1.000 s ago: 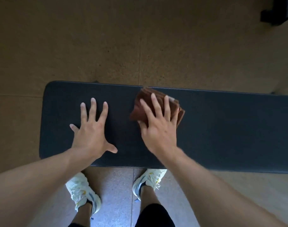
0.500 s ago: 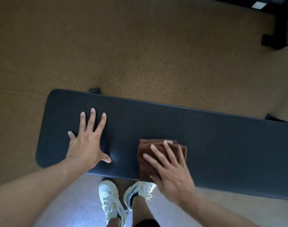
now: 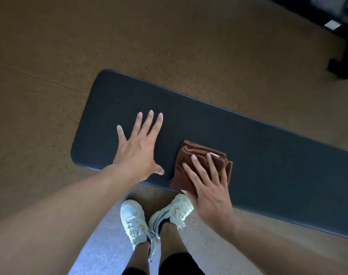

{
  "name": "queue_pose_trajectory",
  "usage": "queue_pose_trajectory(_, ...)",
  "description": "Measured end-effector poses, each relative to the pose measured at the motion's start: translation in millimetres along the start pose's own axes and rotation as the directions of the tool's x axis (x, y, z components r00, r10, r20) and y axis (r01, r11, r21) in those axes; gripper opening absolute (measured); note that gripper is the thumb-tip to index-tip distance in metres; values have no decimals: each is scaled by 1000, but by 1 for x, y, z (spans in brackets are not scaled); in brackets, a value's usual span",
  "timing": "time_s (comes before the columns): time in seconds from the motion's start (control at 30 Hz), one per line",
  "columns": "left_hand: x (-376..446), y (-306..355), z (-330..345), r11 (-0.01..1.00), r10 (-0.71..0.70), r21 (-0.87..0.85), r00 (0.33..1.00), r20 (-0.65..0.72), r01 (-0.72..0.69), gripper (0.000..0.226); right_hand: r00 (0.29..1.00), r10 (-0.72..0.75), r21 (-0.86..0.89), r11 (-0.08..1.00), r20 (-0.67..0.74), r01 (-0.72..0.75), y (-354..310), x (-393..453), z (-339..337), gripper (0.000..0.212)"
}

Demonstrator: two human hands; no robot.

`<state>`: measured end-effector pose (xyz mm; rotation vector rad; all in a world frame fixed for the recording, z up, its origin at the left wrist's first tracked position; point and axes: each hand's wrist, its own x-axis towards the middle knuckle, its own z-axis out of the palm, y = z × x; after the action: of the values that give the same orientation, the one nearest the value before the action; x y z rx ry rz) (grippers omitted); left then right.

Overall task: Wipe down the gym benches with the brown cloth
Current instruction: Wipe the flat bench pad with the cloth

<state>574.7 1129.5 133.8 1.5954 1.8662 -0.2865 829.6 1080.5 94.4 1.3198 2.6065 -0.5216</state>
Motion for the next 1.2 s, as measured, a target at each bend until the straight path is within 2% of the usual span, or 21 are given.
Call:
queue_pose_trajectory(0.07,-25,-16,11,981,14,-192,990,-139,-41,146,993,-113,-66,991,39,116,16,28,-15,64)
queue_pose_trajectory(0.1,-41,-26,19,967,22,-242,977,-213,-74,141,994,-110,-81,991,18,111,23,53,-24,64)
queue_pose_trajectory(0.17,-74,-48,37,948,8,-299,950,-311,-106,124,997,44,6,999,-62,-44,21,116,-45,62)
queue_pose_trajectory(0.23,-103,-68,57,933,-84,-359,944,-319,-38,109,966,248,148,960,-67,-236,-5,175,-59,61)
queue_pose_trajectory(0.3,-124,-85,71,896,-200,-441,934,-296,52,98,949,313,213,931,-44,-297,-47,208,-55,60)
queue_pose_trajectory(0.37,-135,-97,79,856,-281,-503,923,-263,118,93,972,215,186,963,-91,-196,-87,200,-40,58)
queue_pose_trajectory(0.43,-140,-100,81,840,-306,-524,921,-241,142,91,991,-35,91,995,-128,46,-113,154,-20,56)
queue_pose_trajectory(0.5,-141,-96,77,839,-293,-527,927,-233,133,89,976,-213,12,977,-42,214,-116,93,-1,57)
queue_pose_trajectory(0.57,-138,-90,70,840,-267,-532,934,-237,105,87,971,-237,-17,971,42,238,-97,42,8,62)
queue_pose_trajectory(0.63,-134,-85,61,823,-248,-564,935,-254,65,84,988,-136,2,991,70,136,-79,13,5,63)
queue_pose_trajectory(0.73,-131,-80,50,800,-238,-599,930,-282,23,82,992,79,7,997,103,-80,-68,25,-12,60)
queue_pose_trajectory(0.83,-135,-82,42,774,-249,-633,920,-303,1,80,948,302,126,941,101,-313,-73,99,-37,64)
queue_pose_trajectory(0.93,-135,-92,42,793,-243,-609,918,-314,2,79,928,356,245,895,113,-373,-91,185,-55,62)
queue_pose_trajectory(1.03,-127,-99,47,828,-218,-561,924,-314,5,75,965,253,231,937,61,-261,-112,197,-44,56)
queue_pose_trajectory(1.13,-117,-90,50,858,-204,-513,929,-308,18,70,998,-1,85,996,-59,6,-106,128,-16,55)
queue_pose_trajectory(1.2,-108,-73,53,867,-190,-498,931,-313,10,70,998,-48,40,998,-52,50,-86,59,5,56)
